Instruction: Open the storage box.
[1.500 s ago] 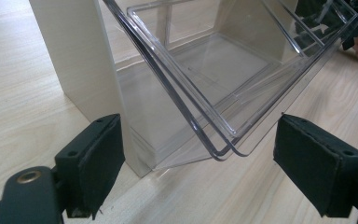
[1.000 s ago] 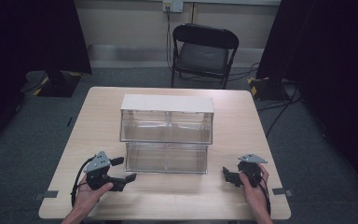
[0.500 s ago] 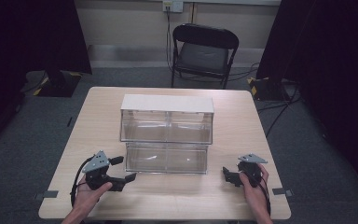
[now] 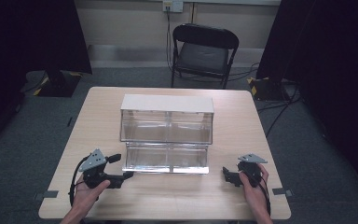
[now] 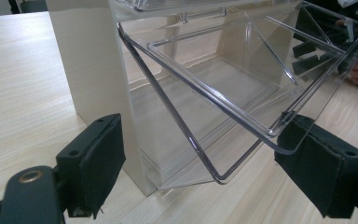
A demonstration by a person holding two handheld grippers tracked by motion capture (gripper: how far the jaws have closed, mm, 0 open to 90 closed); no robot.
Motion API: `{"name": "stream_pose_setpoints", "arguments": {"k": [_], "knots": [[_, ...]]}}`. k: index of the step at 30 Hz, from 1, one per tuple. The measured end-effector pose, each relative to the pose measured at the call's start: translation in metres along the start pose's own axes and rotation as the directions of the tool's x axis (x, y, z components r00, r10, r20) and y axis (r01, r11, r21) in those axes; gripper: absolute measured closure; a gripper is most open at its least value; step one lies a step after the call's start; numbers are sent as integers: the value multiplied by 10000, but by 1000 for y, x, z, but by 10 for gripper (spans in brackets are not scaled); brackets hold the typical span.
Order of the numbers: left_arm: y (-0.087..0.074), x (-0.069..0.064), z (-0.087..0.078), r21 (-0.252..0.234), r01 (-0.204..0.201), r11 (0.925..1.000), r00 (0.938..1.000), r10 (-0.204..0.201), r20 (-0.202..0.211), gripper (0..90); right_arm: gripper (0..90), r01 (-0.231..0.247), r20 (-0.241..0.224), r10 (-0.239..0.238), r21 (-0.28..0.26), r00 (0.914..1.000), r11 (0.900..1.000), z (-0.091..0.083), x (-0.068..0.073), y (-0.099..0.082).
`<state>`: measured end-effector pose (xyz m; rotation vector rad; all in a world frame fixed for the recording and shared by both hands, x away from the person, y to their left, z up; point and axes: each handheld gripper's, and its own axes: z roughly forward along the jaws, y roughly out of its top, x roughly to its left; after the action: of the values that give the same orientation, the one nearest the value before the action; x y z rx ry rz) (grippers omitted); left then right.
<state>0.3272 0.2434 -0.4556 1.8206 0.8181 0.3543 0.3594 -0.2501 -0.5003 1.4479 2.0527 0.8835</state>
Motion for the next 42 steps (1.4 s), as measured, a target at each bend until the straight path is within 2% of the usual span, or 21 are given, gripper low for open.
{"name": "stream_pose_setpoints", "arguments": {"k": [21,24,30,37,40,42], "knots": [[3,-3,6,249,-41,9997,10000,40,41,139,114,1,-1,-1,1,10000,10000,0,0,0],[6,-4,8,347,-235,9991,9995,241,-181,151,114,-1,2,1,1,10000,10000,0,0,0],[8,-3,7,312,-305,9990,9993,312,-196,143,111,-15,24,15,13,10000,10000,0,0,0],[14,-2,13,322,-442,9985,9984,452,-329,158,111,-17,24,17,12,10000,10000,0,0,0],[17,-3,15,164,-291,9994,9990,297,-328,153,110,-6,47,5,19,10000,10000,0,0,0],[18,-4,15,232,-428,9988,9983,437,-381,156,110,-11,17,11,9,10000,10000,0,0,0]]}}
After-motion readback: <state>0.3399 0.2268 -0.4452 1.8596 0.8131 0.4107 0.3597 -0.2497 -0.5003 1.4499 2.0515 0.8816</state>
